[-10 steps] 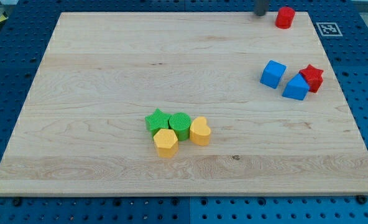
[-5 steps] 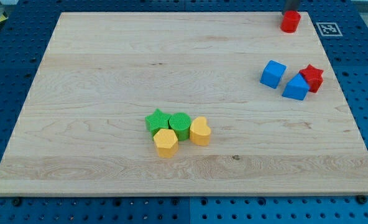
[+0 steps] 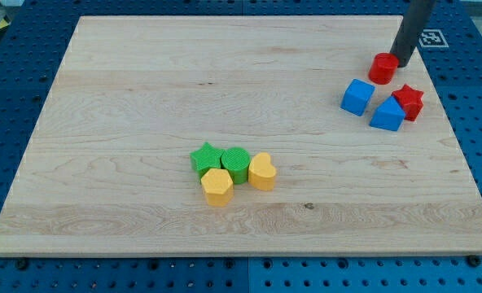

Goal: Move the red circle into the blue cube

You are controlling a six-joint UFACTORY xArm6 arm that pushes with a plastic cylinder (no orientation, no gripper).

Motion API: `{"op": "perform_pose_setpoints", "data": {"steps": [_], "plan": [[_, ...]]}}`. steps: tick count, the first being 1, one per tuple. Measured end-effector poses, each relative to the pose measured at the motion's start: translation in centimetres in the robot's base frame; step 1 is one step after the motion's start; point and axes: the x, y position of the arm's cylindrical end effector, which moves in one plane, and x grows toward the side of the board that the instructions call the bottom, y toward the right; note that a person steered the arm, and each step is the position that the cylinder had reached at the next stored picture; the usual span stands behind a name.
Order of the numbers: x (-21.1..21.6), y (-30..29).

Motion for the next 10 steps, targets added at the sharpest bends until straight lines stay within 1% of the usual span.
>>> {"op": "perform_pose_setpoints", "data": {"steps": [1, 4, 6, 7, 9, 10], "plan": [[0.7, 0.0], [-0.2, 0.6], [-0.2, -2.1], [0.7, -2.1], [4.2, -2.1], [4.2, -2.1]]}}
